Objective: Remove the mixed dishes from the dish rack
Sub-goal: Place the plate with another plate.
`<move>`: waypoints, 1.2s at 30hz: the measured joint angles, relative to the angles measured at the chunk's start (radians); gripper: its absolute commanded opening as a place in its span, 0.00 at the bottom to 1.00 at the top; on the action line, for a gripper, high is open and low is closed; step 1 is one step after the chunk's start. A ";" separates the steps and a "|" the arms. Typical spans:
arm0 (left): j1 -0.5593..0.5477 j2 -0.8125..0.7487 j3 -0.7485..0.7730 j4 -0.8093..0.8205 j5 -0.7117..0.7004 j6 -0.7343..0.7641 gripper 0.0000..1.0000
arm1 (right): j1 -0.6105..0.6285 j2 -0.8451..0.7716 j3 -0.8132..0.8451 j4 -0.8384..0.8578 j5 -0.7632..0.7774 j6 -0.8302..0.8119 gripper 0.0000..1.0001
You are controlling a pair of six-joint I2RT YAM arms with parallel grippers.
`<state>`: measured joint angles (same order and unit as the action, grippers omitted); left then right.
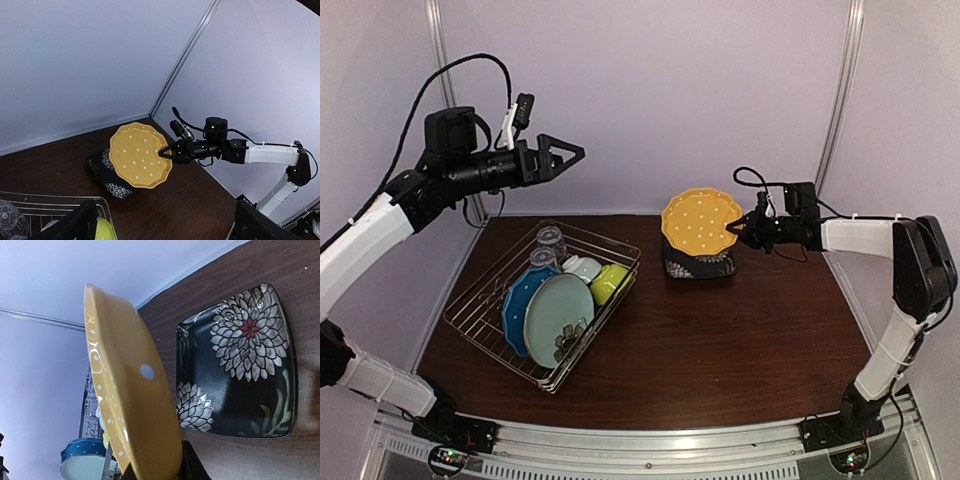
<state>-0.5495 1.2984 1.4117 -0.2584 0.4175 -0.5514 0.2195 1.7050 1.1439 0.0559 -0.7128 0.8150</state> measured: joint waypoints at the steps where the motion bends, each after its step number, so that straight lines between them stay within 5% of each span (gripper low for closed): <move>1: 0.000 -0.004 0.000 -0.001 -0.002 0.001 0.97 | -0.007 0.020 0.000 0.000 0.001 0.000 0.00; 36: 0.000 -0.032 -0.016 -0.006 -0.036 0.005 0.97 | -0.030 0.344 0.077 0.181 0.039 0.134 0.02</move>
<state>-0.5495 1.2667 1.3956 -0.2646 0.3817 -0.5468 0.1898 2.0495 1.2205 0.2367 -0.6735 0.9485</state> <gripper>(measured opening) 0.974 0.175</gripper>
